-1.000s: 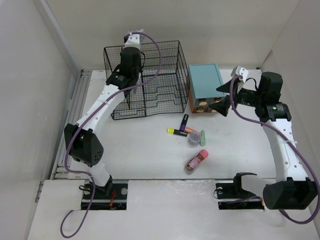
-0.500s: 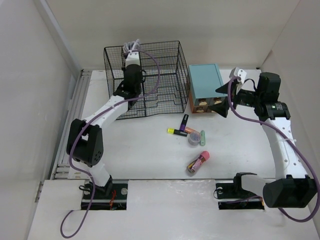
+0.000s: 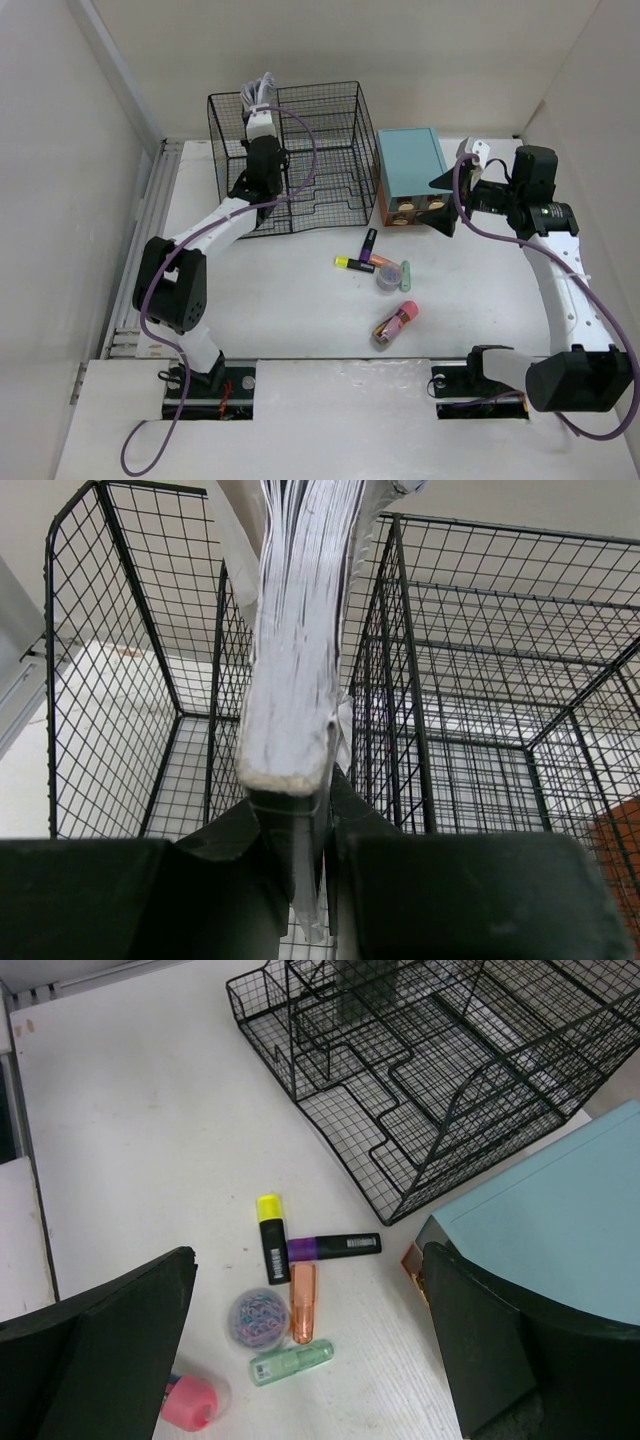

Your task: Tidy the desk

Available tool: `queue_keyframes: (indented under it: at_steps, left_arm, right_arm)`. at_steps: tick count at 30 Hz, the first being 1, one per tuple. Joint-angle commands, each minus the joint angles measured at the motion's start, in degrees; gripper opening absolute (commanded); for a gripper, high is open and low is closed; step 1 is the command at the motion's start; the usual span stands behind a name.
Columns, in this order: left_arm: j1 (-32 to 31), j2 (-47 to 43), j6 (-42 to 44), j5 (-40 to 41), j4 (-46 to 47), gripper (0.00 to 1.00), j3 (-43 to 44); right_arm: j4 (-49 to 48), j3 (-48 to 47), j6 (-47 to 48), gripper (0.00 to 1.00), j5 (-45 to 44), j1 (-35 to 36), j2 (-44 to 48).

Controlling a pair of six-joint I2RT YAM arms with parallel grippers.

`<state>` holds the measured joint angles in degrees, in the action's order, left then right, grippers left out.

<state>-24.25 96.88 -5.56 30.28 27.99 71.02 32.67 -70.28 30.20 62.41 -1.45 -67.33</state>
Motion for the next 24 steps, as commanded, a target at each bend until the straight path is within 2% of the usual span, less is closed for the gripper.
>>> queue_keyframes:
  at_steps: [1,24]
  left_arm:
    - [0.5,-1.4,-0.3,0.5,4.0,0.00,-2.1]
    - [-3.1,-4.6,2.4,4.1,5.1,0.00,-10.4]
  right_arm:
    - [-0.1,-0.3,1.9,1.00,2.3,-0.3,0.2]
    - [1.0,-0.3,2.4,1.00,3.9,-0.3,0.2]
